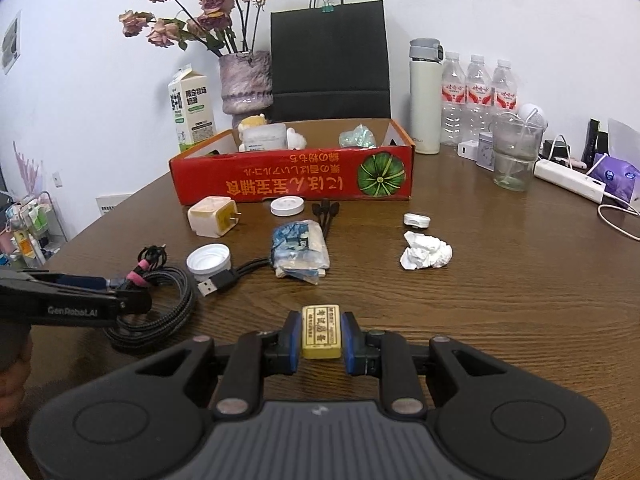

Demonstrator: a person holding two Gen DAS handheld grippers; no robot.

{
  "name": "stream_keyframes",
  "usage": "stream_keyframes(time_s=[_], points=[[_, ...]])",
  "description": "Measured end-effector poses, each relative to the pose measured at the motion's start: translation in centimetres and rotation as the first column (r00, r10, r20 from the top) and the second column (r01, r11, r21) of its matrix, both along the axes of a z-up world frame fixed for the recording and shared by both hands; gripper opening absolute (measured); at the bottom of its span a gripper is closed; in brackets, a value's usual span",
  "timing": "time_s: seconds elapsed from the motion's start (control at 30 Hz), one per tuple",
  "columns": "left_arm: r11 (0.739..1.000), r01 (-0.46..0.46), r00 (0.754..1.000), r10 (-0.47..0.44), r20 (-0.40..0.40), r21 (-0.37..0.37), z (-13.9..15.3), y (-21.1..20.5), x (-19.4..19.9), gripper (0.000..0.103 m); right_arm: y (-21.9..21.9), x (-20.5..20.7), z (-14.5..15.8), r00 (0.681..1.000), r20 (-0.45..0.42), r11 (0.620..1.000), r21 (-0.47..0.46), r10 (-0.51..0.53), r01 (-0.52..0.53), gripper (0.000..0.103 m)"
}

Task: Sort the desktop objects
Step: 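Lift the cable and soap bar and carry both over the box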

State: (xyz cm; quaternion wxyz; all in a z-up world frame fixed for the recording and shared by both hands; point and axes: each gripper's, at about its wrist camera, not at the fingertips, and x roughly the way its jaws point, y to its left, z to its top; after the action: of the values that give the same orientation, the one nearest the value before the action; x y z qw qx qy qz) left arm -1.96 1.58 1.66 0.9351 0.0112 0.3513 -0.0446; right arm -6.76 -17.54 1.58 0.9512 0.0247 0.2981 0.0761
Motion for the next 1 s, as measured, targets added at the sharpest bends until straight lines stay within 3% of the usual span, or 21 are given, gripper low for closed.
stream_keyframes(time_s=[0.17,0.43,0.8,1.0], points=[[1.0,-0.012,1.0,0.012,0.013,-0.011,-0.1,-0.1,0.4,0.041,0.5,0.3,-0.4,1.0,-0.01,1.0,-0.004,0.021,-0.021,0.02],[0.998,-0.061,0.994,0.064,0.084,-0.034,0.7,0.2,-2.6,0.04,0.7,-0.6,0.2,1.0,0.008,1.0,-0.013,0.026,-0.026,0.02],[0.999,-0.025,0.948,0.032,0.318,-0.025,7.7,-0.8,-8.2,0.04,0.7,-3.8,4.5,0.988,0.147,0.999,-0.003,0.036,-0.035,0.019],[0.998,0.027,0.923,-0.004,0.384,-0.053,10.6,-0.7,-8.5,0.041,0.0,-4.8,8.2,0.968,0.249,0.999,-0.012,0.043,-0.042,0.02]])
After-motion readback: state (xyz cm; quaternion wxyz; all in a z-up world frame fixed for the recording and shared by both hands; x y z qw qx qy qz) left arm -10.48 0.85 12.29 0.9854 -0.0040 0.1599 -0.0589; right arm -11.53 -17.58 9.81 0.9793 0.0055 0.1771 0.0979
